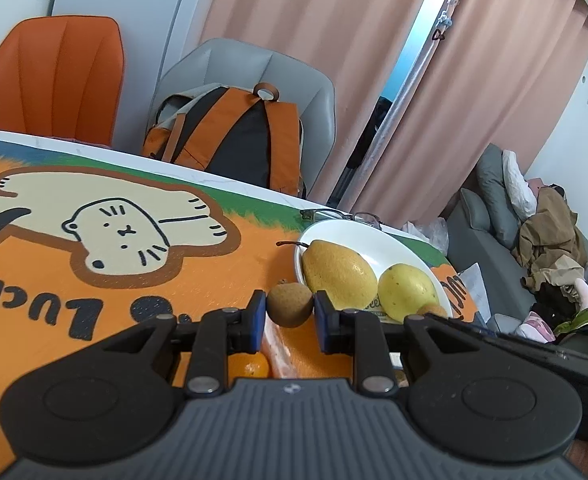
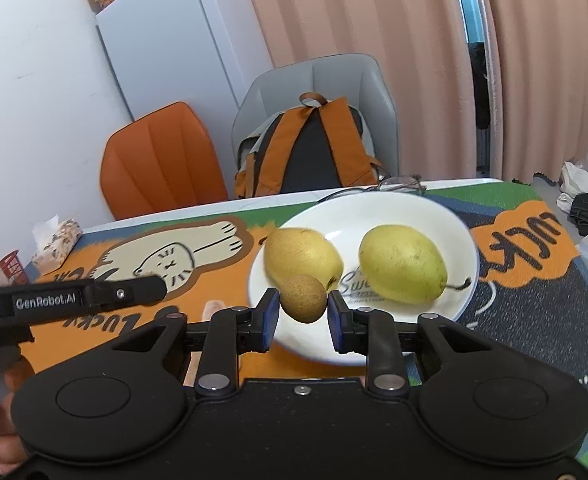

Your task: Organize fruits

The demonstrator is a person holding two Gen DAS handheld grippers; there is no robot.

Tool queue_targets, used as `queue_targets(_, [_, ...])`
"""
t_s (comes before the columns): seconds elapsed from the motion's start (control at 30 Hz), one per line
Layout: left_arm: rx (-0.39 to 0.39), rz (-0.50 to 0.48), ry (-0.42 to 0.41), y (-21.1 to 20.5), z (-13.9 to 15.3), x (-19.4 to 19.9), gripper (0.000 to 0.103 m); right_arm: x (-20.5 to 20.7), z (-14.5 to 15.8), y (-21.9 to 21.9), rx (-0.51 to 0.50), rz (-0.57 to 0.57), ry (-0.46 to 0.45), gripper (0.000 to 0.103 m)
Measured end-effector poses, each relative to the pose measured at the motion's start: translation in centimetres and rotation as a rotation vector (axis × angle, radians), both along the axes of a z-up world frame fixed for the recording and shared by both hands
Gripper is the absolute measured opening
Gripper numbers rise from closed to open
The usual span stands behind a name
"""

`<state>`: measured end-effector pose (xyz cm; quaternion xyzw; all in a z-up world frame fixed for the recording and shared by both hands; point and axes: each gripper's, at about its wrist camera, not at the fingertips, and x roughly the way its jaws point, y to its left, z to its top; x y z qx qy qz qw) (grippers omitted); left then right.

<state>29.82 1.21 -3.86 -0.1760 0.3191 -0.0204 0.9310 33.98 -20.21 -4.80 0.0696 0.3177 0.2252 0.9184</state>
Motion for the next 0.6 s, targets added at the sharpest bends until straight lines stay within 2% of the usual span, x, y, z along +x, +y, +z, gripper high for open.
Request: queue_targets(0.6, [0.061, -0.034, 0.049, -2.4, -1.3, 3.6, 0.024, 3.2, -4.1, -3.1, 0.026, -0.088, 0.041, 0.029])
